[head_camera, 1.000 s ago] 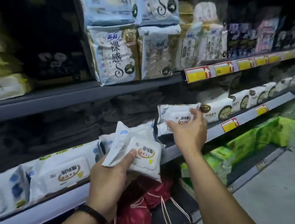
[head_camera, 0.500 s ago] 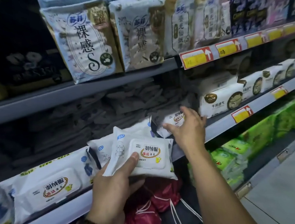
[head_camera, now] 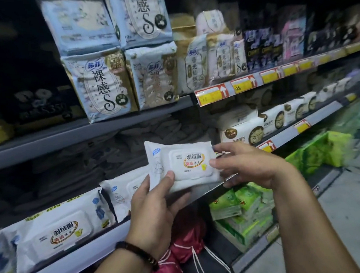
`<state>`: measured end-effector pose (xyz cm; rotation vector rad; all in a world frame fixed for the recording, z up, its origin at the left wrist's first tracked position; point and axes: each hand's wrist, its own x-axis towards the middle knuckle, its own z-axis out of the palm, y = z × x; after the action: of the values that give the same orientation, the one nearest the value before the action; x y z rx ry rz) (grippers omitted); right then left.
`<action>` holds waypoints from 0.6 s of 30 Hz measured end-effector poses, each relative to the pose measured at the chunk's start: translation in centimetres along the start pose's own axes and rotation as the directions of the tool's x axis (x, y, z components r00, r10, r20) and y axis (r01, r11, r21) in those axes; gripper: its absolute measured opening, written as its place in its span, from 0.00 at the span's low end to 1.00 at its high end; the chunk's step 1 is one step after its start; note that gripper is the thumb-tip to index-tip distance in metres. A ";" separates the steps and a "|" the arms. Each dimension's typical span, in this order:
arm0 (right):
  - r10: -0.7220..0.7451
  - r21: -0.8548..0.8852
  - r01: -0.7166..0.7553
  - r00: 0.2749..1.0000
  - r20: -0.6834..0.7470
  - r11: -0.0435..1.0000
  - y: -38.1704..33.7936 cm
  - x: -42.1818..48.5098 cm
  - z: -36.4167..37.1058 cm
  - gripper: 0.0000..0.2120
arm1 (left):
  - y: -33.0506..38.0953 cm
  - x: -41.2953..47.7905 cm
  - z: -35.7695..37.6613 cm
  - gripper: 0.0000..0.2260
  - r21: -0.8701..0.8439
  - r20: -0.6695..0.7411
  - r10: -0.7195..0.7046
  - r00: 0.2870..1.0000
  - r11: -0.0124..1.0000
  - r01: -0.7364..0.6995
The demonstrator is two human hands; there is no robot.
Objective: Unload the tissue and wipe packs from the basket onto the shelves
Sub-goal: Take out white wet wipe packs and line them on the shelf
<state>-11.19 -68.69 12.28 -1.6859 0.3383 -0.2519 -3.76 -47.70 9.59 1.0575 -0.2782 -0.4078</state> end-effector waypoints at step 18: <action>-0.396 -0.244 0.323 0.586 -0.707 0.914 9.4 10.7 1.5 0.24 | -4.1 12.2 1.5 0.19 0.787 0.615 0.502 0.608 -0.426 -0.445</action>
<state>-1.40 -72.39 2.42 -1.6566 0.6170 -1.2917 5.70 -56.09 6.97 2.3036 -1.1706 1.0499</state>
